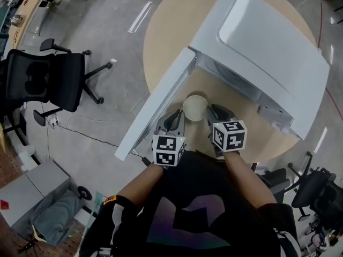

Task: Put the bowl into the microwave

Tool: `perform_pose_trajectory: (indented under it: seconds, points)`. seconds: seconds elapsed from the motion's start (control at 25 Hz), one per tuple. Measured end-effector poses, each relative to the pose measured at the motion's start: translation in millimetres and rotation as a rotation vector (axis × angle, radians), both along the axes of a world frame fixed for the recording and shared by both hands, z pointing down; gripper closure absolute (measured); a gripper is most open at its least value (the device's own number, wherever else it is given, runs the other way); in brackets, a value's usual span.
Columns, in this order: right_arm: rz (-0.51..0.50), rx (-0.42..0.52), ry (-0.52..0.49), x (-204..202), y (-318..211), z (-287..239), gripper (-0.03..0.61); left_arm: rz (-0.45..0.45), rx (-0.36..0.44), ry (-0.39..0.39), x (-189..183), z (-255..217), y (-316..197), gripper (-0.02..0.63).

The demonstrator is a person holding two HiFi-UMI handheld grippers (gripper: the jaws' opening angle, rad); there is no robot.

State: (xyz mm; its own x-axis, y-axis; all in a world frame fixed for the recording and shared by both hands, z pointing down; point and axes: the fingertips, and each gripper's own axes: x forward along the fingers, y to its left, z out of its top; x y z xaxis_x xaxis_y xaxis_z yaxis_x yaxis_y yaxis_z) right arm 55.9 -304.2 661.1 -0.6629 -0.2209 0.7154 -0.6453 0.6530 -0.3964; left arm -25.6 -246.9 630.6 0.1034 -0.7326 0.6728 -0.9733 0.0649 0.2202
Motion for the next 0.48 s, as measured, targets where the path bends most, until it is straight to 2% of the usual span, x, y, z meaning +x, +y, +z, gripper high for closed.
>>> perform_pose_trajectory:
  seconds: [0.48]
  points:
    - [0.023, -0.116, -0.019, -7.8, 4.6, 19.7, 0.517, -0.017, -0.052, 0.020, -8.5, 22.1, -5.9, 0.558]
